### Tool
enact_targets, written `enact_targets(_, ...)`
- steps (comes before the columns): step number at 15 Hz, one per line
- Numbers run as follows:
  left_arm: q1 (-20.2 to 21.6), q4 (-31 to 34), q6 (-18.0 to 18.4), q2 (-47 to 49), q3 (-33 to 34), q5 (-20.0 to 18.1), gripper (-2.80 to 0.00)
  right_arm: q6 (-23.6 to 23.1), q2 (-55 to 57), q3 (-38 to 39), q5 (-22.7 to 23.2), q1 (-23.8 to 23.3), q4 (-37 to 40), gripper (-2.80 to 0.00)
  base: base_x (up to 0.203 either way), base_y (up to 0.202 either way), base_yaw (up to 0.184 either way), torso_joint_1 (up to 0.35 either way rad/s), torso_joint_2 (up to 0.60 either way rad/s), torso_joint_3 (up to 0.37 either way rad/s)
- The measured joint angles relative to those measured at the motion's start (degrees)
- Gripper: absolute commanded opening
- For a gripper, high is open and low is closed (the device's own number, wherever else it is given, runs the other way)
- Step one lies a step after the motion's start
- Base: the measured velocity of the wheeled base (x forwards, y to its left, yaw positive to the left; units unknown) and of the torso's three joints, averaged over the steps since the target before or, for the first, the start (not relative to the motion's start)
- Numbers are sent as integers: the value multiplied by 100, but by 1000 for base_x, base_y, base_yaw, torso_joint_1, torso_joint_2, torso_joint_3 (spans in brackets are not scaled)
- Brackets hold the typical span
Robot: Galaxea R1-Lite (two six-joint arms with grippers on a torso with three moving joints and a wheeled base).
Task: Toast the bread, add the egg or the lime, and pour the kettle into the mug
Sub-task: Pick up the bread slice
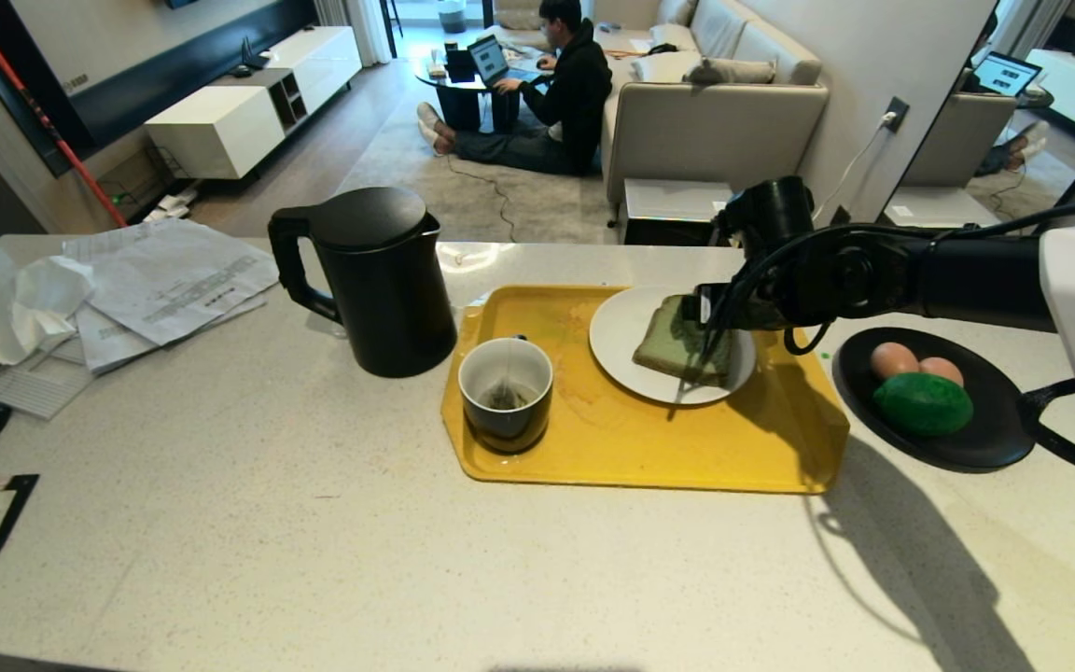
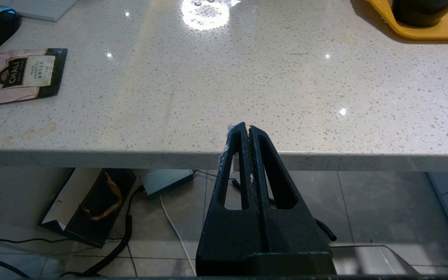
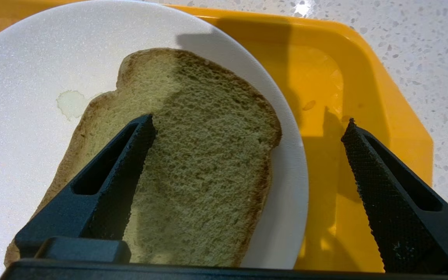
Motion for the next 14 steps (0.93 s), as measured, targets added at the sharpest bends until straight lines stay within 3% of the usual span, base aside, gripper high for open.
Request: enact_targets(14,0,0,-2,0,0,0,-280,-50,96,-18,16,267,-9,0,0,0,0,0,0,0)
